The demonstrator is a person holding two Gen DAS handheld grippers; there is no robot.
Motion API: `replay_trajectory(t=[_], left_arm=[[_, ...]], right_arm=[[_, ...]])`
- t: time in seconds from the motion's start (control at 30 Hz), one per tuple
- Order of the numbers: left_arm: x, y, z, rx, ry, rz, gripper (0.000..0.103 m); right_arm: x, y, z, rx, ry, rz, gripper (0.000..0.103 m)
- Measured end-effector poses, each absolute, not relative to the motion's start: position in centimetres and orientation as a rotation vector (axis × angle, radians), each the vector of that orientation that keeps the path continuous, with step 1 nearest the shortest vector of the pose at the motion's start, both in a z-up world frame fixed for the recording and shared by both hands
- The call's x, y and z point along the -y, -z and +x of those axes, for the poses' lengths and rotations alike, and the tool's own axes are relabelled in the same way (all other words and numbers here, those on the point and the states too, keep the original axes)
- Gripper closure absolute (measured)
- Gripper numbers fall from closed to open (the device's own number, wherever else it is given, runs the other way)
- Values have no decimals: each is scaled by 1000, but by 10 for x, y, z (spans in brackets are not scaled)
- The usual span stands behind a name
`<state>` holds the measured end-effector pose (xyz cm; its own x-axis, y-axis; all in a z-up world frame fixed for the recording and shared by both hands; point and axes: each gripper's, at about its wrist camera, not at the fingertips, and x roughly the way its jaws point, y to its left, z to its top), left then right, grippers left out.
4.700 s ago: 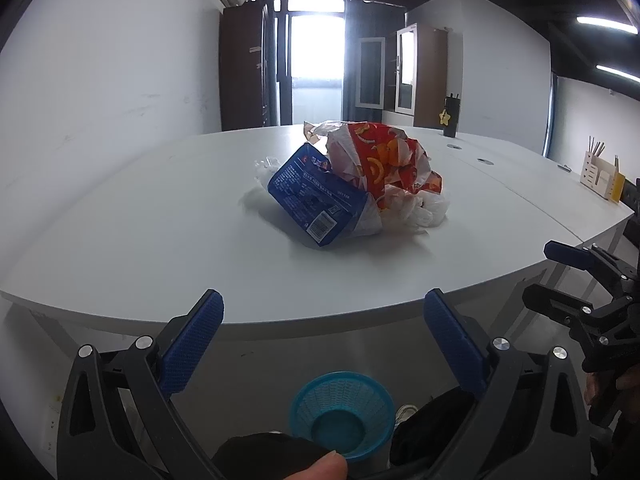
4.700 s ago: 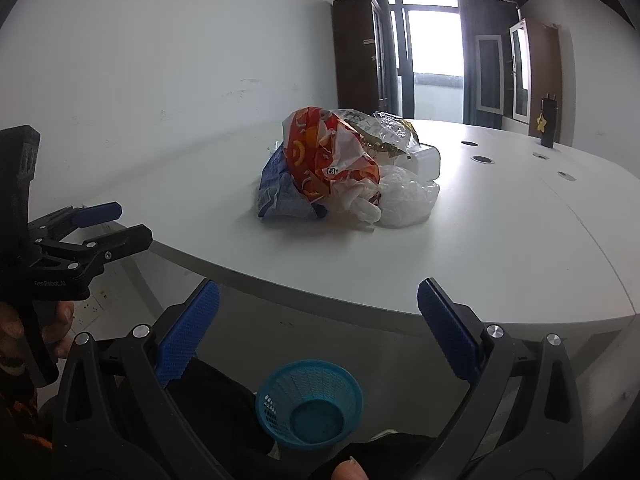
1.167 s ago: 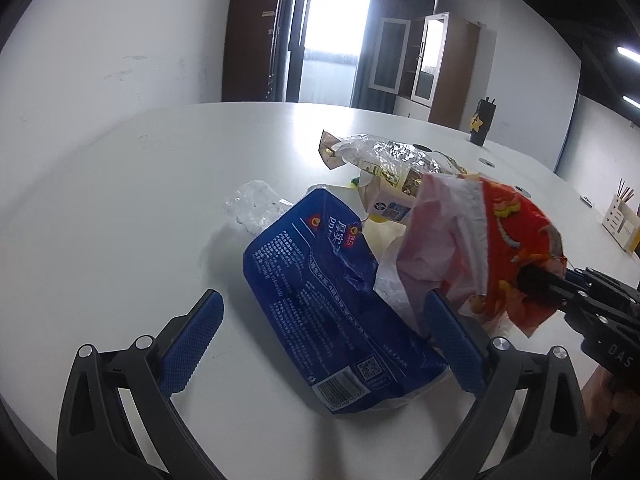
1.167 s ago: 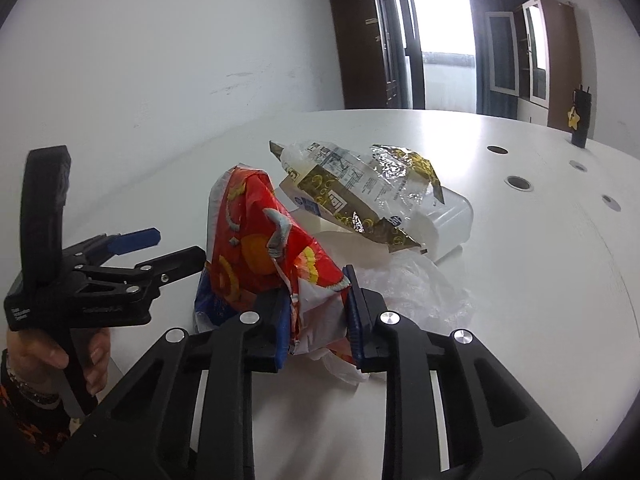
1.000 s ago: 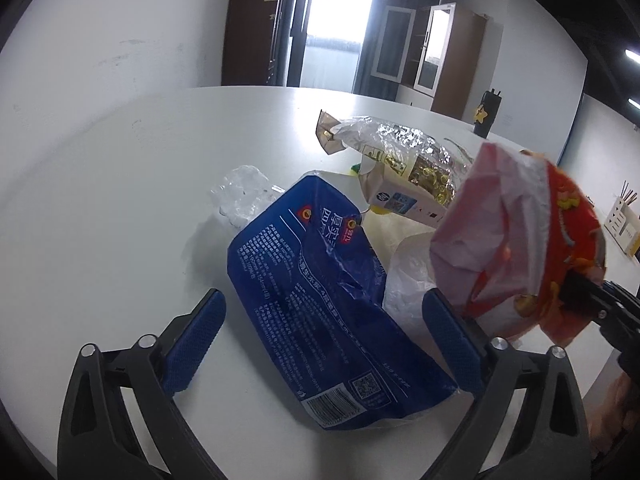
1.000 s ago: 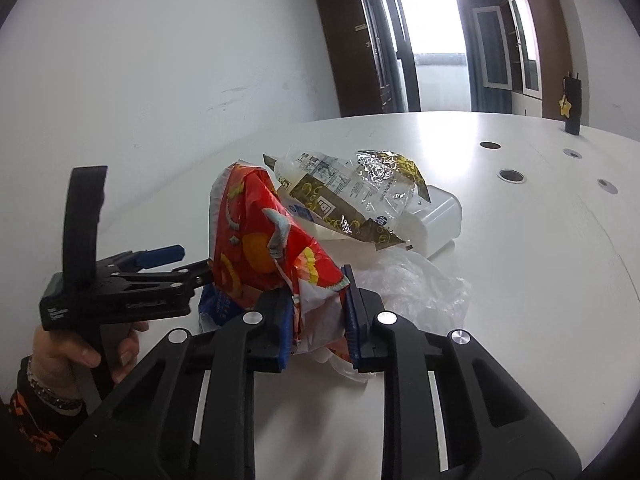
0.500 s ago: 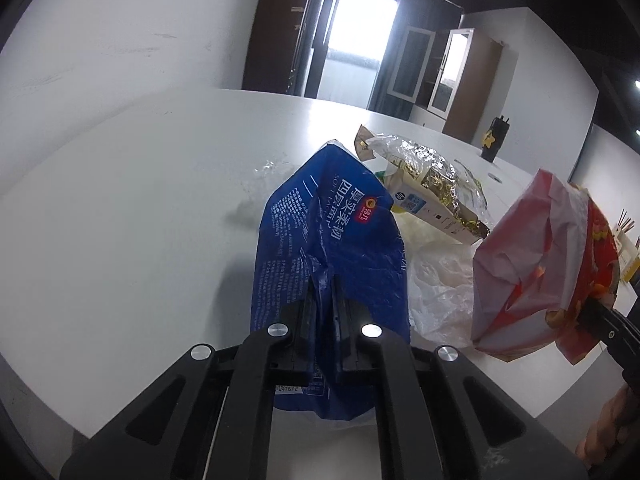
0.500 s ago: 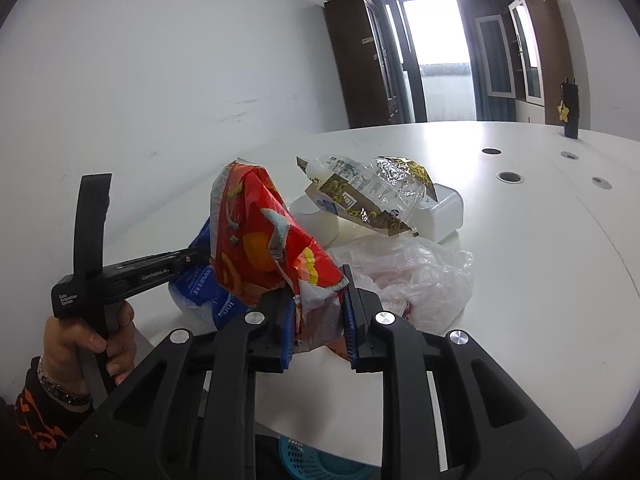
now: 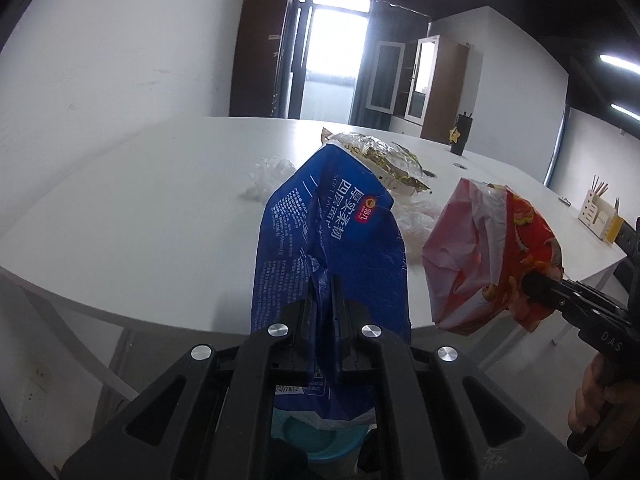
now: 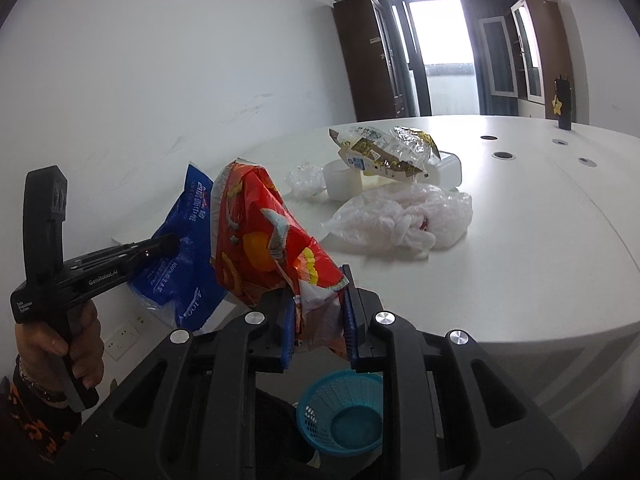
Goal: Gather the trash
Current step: 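Lift both bags and carry them down over the blue wastebasket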
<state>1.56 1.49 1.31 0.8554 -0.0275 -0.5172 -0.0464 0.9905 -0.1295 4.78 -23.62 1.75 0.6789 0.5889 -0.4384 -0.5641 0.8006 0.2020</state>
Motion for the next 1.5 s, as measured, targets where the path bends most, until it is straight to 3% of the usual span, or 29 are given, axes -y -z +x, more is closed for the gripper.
replay_trajectory(t=[0.27, 0.73, 1.5], left_arm=[[16, -4, -15, -575, 55, -69, 98], [10, 64, -32, -723, 10, -22, 98], [-19, 225, 72, -1009, -69, -175, 98]], right_arm=[[254, -3, -5, -556, -672, 48, 85], [245, 63, -19, -707, -657, -20, 85], [206, 208, 60, -971, -504, 22, 85]])
